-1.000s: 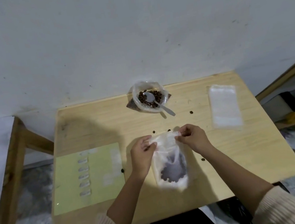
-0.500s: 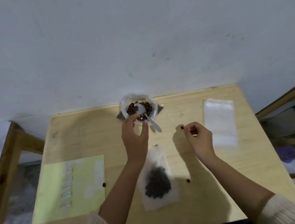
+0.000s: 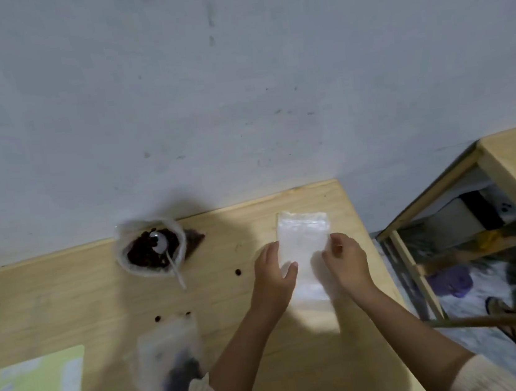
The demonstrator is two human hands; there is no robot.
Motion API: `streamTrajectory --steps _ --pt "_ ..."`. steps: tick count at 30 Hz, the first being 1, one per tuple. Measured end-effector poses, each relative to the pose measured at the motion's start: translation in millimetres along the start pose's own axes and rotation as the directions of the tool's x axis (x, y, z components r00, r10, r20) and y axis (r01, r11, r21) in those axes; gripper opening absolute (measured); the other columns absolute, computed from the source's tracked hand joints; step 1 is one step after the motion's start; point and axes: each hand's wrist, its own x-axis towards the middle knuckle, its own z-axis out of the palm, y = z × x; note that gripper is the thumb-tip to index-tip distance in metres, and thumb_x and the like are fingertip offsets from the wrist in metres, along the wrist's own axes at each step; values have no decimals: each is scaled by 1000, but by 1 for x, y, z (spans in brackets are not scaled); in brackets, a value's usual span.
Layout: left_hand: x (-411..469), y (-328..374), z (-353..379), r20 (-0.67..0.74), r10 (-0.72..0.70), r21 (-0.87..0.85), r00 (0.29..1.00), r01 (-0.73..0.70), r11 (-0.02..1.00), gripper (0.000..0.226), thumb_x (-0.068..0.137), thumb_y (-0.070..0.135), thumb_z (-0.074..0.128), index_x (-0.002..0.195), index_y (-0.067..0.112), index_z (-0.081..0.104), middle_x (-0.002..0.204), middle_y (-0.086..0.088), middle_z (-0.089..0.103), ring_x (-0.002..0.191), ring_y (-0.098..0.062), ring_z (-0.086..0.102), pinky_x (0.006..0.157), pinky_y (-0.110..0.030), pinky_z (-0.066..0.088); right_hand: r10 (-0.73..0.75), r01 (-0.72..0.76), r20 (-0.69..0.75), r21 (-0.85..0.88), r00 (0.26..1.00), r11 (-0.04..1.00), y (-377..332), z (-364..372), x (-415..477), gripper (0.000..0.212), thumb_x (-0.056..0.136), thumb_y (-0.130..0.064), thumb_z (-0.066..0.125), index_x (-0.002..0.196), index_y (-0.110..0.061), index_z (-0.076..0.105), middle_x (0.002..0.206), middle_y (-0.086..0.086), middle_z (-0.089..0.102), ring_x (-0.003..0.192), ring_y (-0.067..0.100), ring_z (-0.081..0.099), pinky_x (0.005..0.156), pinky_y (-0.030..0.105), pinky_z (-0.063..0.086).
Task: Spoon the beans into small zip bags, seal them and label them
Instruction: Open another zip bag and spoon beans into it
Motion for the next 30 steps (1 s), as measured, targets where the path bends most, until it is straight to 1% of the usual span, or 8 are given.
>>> streamTrajectory --steps 5,8,11,13,18,23,26,30 --pt "2 6 14 22 -98 -7 995 98 995 52 94 23 50 143 15 33 150 -1 33 138 -13 29 112 -26 21 -36 38 -35 55 999 998 1 -3 7 23 85 -7 55 107 0 59 104 14 63 100 28 57 84 29 42" --pt "2 11 15 -44 -64 -18 997 63 998 50 94 22 50 142 16 37 148 0 36 136 -13 33 111 -25 23 -35 45 -76 133 997 990 2 -4 7 35 86 -8 59 121 -4 56 120 9 60 110 23 56 96 29 42" --pt "3 16 12 -172 -35 -83 984 21 996 45 91 18 55 134 16 44 132 0 49 116 -9 48 102 -25 40 -33 66 -148 224 988 972 1 -6 8 37 84 -11 64 120 -10 53 111 6 57 101 20 56 89 25 48" --pt "5 22 6 -239 -38 -173 970 -4 985 42 88 13 60 128 17 47 114 1 54 95 -3 52 84 -13 46 -16 68 -170 308 985 949 -4 -9 9 33 83 -11 66 114 -13 53 100 5 58 91 18 57 74 10 47" --pt "8 36 -25 -194 -19 -368 981 -55 928 36 89 8 60 121 19 48 85 0 61 69 -3 62 66 -17 50 -73 134 -153 440 986 888 -30 -16 1 25 85 -9 64 108 -17 58 78 -4 55 73 7 54 66 6 41" --pt "-2 36 -80 -179 -2 -496 984 -88 864 36 92 3 54 126 11 47 90 -4 70 67 -11 70 61 -19 52 -176 194 -82 482 981 855 -69 -8 -19 22 85 -4 62 101 -19 65 70 -6 55 68 7 53 72 17 42" --pt "-16 40 -125 -214 24 -480 977 -127 868 32 91 -2 49 120 12 51 90 -4 70 54 1 62 53 -8 43 -223 256 -127 458 967 851 -103 8 -40 21 83 -6 64 99 -20 65 82 -2 59 72 0 55 66 9 42" --pt "-40 26 -182 -247 117 -491 962 -228 841 30 95 -2 45 119 13 52 100 -9 69 85 -8 69 73 -20 53 -228 308 -214 515 950 800 -162 36 -75 10 84 -13 66 91 -14 59 89 4 55 74 12 53 61 9 42"
